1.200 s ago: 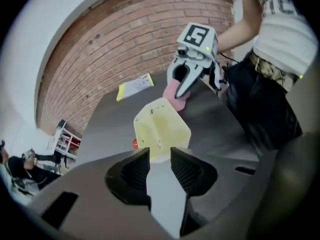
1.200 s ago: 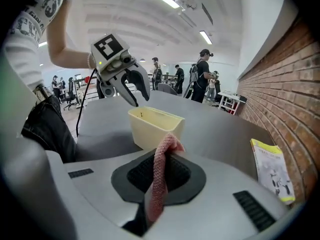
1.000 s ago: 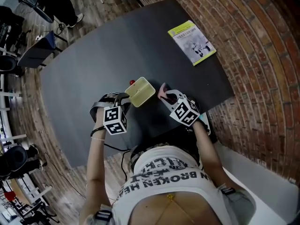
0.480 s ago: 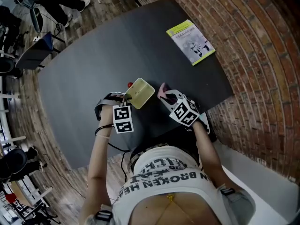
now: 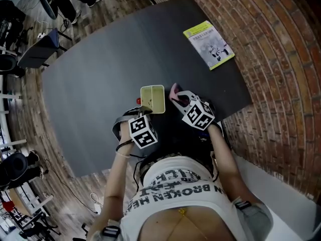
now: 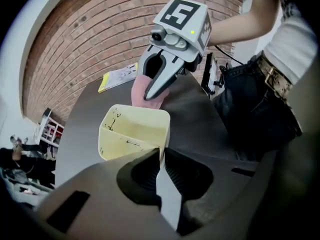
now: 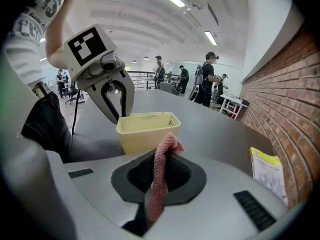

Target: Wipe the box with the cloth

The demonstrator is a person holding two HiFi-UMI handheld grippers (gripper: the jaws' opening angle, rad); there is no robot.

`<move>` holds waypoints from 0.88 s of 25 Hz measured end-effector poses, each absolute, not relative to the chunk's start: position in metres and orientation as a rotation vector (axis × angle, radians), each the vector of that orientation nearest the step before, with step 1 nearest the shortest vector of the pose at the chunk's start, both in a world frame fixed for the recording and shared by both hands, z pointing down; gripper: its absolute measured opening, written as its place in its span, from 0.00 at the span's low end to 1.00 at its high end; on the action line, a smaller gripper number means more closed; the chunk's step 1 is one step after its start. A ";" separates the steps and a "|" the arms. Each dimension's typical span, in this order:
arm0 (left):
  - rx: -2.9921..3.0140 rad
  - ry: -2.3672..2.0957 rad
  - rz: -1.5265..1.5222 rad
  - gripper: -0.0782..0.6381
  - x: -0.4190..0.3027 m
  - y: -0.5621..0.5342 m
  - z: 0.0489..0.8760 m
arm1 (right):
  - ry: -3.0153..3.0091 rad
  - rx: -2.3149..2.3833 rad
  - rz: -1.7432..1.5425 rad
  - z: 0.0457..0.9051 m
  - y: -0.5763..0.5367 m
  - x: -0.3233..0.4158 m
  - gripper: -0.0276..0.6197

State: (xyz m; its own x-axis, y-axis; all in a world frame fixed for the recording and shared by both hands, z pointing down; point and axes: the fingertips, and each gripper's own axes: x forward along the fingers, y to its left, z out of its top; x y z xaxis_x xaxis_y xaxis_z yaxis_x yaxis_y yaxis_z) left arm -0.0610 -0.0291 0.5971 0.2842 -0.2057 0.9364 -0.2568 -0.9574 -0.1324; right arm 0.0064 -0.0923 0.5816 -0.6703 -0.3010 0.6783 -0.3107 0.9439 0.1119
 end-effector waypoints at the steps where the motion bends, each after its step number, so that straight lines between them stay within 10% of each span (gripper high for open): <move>1: 2.479 -0.467 1.766 0.16 -0.058 -0.029 0.597 | -2.342 0.405 -0.007 0.582 -0.094 0.004 0.07; 22: 2.536 -0.377 1.570 0.15 -0.051 -0.028 0.600 | -2.331 0.212 -0.150 0.601 -0.122 -0.035 0.07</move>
